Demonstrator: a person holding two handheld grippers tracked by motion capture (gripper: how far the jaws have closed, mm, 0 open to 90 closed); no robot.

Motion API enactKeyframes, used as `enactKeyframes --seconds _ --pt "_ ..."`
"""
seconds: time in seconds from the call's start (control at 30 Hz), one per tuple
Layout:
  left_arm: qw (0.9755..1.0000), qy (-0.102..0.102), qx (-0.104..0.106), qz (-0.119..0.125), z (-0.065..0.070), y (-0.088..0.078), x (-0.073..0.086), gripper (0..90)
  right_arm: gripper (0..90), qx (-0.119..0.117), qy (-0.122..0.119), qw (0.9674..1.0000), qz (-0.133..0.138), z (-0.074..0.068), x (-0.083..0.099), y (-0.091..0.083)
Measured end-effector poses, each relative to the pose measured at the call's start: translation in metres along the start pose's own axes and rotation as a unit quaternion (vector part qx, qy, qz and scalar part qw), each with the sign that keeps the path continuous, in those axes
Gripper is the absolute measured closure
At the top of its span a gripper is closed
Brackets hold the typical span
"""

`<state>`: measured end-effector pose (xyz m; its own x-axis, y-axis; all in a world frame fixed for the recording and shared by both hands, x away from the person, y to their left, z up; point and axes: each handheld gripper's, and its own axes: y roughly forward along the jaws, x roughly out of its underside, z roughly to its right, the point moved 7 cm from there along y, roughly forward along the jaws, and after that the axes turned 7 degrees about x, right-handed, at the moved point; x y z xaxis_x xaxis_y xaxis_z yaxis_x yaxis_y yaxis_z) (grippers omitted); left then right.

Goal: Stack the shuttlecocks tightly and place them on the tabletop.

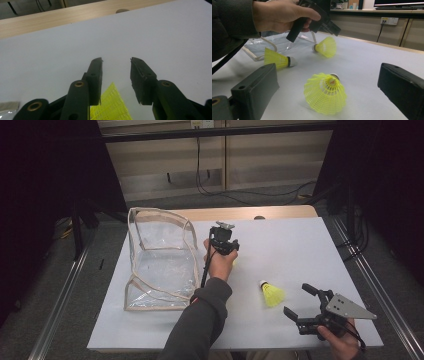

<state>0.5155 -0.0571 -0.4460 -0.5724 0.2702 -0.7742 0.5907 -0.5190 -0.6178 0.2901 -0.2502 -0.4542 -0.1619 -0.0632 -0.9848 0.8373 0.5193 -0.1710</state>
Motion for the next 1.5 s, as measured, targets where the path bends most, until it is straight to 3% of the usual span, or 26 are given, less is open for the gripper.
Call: enactKeyframes --seconds 0.13,0.27,0.6,0.7,0.73,0.83,1.27,1.5 --pt "0.9999 -0.013 0.004 0.008 0.003 -0.006 -0.001 52.0 2.3 -0.001 -0.001 1.0000 0.000 -0.001 0.000 0.000" --pt "0.9997 -0.012 0.011 0.017 0.006 -0.012 -0.003 46.3 2.3 -0.001 -0.003 1.0000 0.001 -0.001 0.000 0.000" --pt "0.9982 -0.031 0.046 0.024 0.019 -0.025 0.000 23.8 2.3 0.000 -0.002 1.0000 -0.001 -0.001 0.000 0.000" --pt "0.9983 -0.022 0.049 0.022 0.022 -0.028 0.001 20.3 2.3 0.001 -0.004 1.0000 -0.001 0.000 0.000 0.000" --pt "0.9984 -0.015 0.049 0.023 0.023 -0.030 0.001 19.4 2.3 0.001 -0.002 1.0000 -0.002 0.000 0.000 0.000" --pt "0.9976 -0.022 0.060 0.026 0.027 -0.032 0.003 16.9 2.3 0.001 -0.003 1.0000 -0.003 0.000 0.001 0.001" --pt "0.9943 -0.021 0.102 0.020 0.042 -0.041 0.012 12.3 2.3 0.001 -0.003 1.0000 -0.004 0.000 0.001 0.000" --pt "0.9933 -0.021 0.112 0.021 0.044 -0.046 0.017 11.2 2.3 0.001 -0.003 1.0000 -0.005 -0.001 0.001 0.001"
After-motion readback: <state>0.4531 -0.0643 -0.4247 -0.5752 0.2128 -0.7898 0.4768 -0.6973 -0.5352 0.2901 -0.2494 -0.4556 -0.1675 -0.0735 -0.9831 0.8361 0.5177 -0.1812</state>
